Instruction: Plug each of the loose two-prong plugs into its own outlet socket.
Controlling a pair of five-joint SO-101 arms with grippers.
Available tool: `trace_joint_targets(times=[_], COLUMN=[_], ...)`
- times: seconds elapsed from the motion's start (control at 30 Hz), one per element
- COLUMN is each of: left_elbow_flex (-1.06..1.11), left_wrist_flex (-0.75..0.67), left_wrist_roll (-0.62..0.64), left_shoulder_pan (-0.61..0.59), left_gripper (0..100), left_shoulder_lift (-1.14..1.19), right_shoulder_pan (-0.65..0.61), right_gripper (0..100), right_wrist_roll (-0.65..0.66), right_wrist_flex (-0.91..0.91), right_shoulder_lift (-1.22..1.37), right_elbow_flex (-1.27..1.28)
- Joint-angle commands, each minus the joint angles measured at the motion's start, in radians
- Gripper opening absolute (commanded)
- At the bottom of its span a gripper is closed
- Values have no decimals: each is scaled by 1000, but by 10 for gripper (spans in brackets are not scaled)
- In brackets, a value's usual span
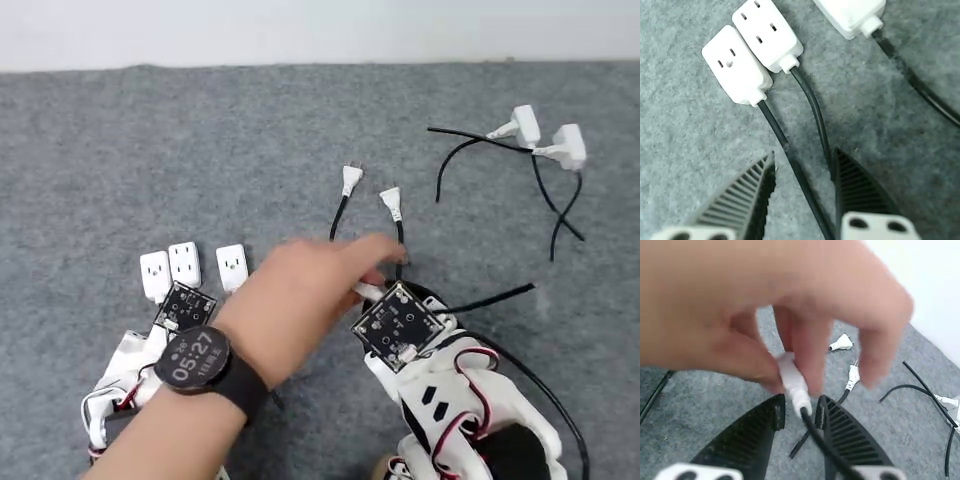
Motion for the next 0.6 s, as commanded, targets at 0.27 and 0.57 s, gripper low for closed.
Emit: trace_joint_targets(times=[0.27,0.57], left_elbow_flex=[-8,-8], left_wrist_flex=[6,6], left_wrist_roll=[-9,-9], left_shoulder_pan=[6,5], left_gripper=[182,182], left_shoulder_lift=[-12,-12], right_shoulder_pan=[-82,-77], right_gripper=[108,106], right_wrist_roll=[-11,-9], right_wrist_flex=[12,12], right_shoulder_lift=[15,16], right_elbow_flex=[-43,-41])
